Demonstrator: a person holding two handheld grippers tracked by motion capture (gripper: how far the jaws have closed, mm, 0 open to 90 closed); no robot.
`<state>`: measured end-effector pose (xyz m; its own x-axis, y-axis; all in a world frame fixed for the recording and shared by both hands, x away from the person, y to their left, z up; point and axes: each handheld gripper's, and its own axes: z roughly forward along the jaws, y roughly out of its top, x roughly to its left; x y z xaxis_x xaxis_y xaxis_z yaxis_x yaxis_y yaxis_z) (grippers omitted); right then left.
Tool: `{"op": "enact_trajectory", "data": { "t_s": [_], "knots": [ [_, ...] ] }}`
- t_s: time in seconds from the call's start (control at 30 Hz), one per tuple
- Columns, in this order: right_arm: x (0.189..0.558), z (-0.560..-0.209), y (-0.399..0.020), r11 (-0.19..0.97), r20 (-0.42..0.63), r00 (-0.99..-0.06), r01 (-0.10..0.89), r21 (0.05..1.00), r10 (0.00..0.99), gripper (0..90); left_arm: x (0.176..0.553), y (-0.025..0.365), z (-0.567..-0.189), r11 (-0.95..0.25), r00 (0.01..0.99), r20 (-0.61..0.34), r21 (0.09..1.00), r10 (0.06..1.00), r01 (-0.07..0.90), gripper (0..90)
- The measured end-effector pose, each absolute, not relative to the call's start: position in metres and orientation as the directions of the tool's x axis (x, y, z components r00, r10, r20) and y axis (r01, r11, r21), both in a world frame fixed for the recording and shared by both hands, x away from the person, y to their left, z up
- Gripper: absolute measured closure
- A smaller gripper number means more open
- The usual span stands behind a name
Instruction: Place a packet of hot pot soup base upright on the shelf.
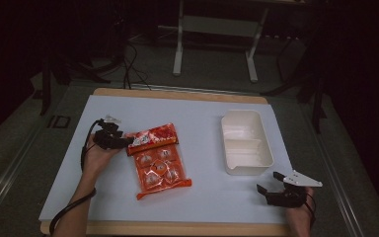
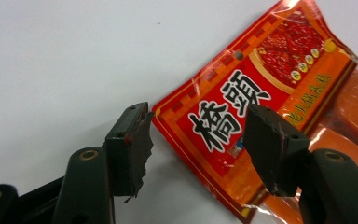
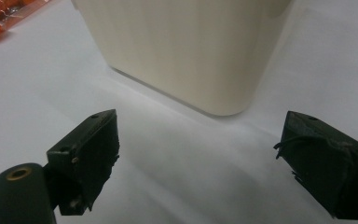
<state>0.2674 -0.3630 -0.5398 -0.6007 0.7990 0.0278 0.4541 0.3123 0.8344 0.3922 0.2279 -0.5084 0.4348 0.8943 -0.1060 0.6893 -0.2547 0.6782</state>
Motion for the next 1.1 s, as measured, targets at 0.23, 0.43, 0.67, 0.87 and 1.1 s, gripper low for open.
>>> {"op": "enact_trajectory", "data": {
  "t_s": [0.23, 0.43, 0.67, 0.87, 1.1],
  "knots": [
    [0.267, -0.54, -0.363, 0.307, 0.032, -0.599, 0.454, 0.836, 0.8, 11.7, 0.402, 0.229, -0.511, -0.233, 0.393, -0.091, 0.677, 0.915, 0.698, 42.0],
    [0.267, -0.54, -0.364, 0.305, 0.034, -0.599, 0.454, 0.837, 0.8, 11.7, 0.411, 0.228, -0.514, -0.222, 0.371, -0.101, 0.647, 0.923, 0.729, 42.2],
    [0.267, -0.54, -0.364, 0.301, 0.037, -0.599, 0.454, 0.839, 0.8, 11.7, 0.415, 0.23, -0.525, -0.191, 0.369, -0.173, 0.619, 0.913, 0.762, 42.8],
    [0.267, -0.54, -0.365, 0.291, 0.047, -0.599, 0.454, 0.842, 0.799, 11.7, 0.414, 0.224, -0.526, -0.212, 0.408, -0.199, 0.611, 0.891, 0.762, 54.7],
    [0.267, -0.539, -0.366, 0.293, 0.048, -0.603, 0.453, 0.842, 0.796, 11.8, 0.408, 0.225, -0.516, -0.21, 0.423, -0.212, 0.626, 0.881, 0.751, 90.0]
  ]
}}
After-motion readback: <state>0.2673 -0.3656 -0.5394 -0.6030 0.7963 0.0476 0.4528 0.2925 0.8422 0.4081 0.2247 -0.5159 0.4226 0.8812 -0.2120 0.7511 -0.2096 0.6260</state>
